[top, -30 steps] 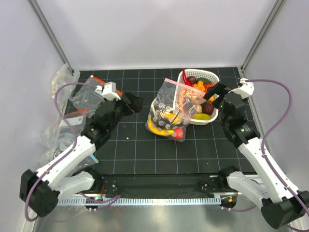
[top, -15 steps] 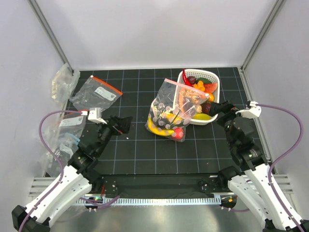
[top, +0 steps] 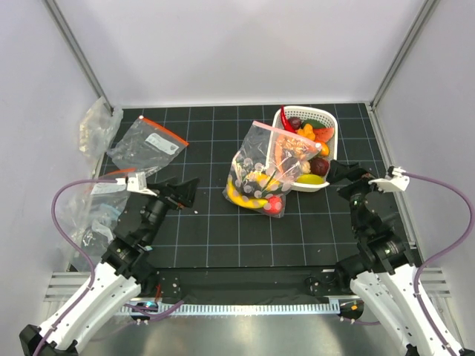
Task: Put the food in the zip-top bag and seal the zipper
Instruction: Reset both arms
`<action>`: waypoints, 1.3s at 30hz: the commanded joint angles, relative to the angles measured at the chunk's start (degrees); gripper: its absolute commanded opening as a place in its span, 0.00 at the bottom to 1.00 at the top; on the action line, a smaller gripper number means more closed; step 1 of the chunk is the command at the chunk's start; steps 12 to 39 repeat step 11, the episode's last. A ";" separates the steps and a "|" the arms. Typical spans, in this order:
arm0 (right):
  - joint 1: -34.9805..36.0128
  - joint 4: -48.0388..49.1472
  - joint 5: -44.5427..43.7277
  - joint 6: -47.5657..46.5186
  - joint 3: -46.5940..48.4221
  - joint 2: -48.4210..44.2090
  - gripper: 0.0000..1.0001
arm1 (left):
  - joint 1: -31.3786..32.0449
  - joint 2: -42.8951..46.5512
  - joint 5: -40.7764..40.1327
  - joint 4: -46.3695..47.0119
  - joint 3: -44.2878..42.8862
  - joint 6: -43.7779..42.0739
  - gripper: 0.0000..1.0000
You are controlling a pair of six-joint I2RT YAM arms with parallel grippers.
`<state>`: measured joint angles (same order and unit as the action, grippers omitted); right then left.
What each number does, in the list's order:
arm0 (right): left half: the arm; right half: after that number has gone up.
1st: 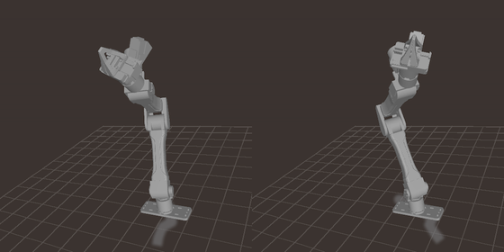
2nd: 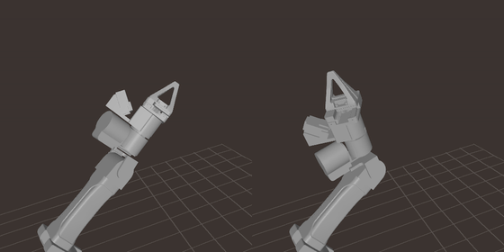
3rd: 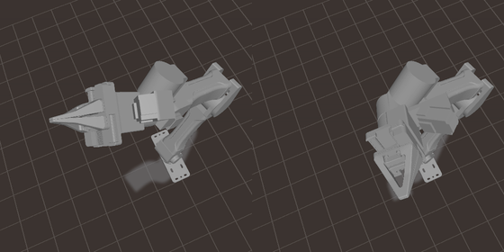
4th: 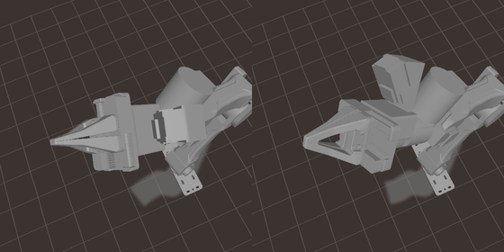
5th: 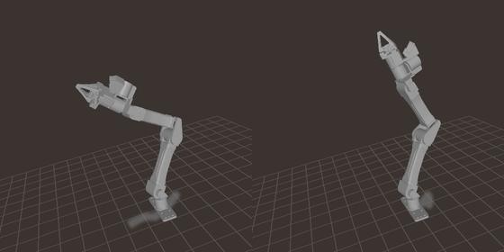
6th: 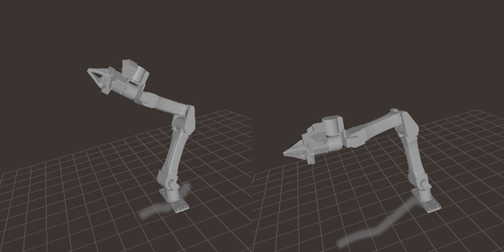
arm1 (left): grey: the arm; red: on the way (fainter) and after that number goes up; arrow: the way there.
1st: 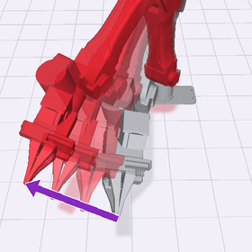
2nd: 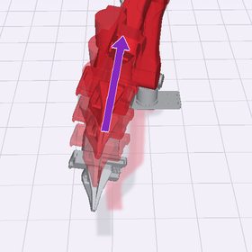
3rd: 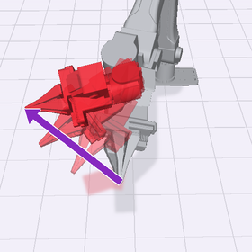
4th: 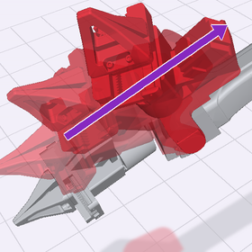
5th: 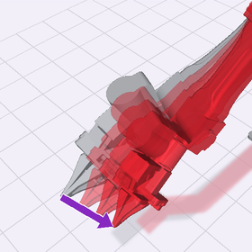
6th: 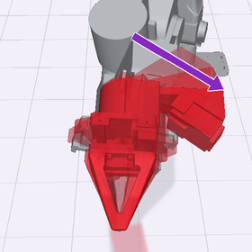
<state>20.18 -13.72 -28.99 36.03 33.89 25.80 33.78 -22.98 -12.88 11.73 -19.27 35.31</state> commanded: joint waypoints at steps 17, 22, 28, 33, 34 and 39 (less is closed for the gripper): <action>0.12 2.91 -0.98 -1.75 0.82 -0.84 1.00 | 0.15 -2.51 -0.65 3.22 -0.77 -0.59 1.00; 0.12 2.91 -0.98 -1.75 0.82 -0.84 1.00 | 0.15 -2.51 -0.65 3.22 -0.77 -0.59 1.00; 0.12 2.91 -0.98 -1.75 0.82 -0.84 1.00 | 0.15 -2.51 -0.65 3.22 -0.77 -0.59 1.00; 0.12 2.91 -0.98 -1.75 0.82 -0.84 1.00 | 0.15 -2.51 -0.65 3.22 -0.77 -0.59 1.00; 0.12 2.91 -0.98 -1.75 0.82 -0.84 1.00 | 0.15 -2.51 -0.65 3.22 -0.77 -0.59 1.00; 0.12 2.91 -0.98 -1.75 0.82 -0.84 1.00 | 0.15 -2.51 -0.65 3.22 -0.77 -0.59 1.00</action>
